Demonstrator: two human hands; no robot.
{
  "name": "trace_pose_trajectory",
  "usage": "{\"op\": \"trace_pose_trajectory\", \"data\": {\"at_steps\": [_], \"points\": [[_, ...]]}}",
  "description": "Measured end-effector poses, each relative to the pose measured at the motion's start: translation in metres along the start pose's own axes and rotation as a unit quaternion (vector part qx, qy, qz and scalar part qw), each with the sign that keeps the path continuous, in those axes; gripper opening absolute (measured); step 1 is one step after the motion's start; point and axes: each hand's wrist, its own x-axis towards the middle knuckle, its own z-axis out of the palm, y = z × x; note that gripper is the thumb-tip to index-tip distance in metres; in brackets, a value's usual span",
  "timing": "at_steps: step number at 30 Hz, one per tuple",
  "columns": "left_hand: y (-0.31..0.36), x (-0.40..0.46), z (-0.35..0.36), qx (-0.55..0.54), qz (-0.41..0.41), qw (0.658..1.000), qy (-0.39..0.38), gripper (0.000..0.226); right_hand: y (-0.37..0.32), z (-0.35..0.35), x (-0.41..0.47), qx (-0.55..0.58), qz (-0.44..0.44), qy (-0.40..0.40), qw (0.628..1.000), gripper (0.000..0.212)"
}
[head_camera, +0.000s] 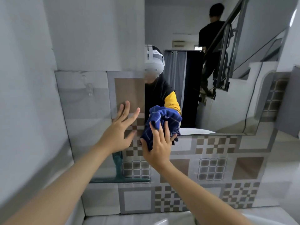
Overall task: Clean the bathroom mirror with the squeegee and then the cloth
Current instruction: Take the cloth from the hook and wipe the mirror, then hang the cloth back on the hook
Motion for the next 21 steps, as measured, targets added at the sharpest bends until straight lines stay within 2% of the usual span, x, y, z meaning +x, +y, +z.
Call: {"op": "trace_pose_trajectory", "data": {"at_steps": [5,8,11,16,21], "points": [[0.014,-0.015,-0.028,-0.224,-0.052,0.970,0.075,0.048,-0.036,-0.003,0.003,0.062,0.018,-0.045,0.997,0.061],[0.024,-0.025,-0.037,-0.280,-0.052,0.954,0.099,0.033,-0.051,-0.018,0.006,0.129,0.019,-0.089,0.987,0.061],[0.028,-0.034,-0.042,-0.344,-0.060,0.932,0.094,0.028,-0.067,-0.040,0.012,0.190,0.047,-0.152,0.969,0.054],[0.032,-0.046,-0.050,-0.366,-0.071,0.922,0.103,0.025,-0.087,-0.078,0.031,0.372,0.083,-0.236,0.894,0.028],[0.041,-0.057,-0.062,-0.385,-0.075,0.915,0.095,0.028,-0.099,-0.094,0.047,0.405,0.120,-0.235,0.875,0.021]]}}
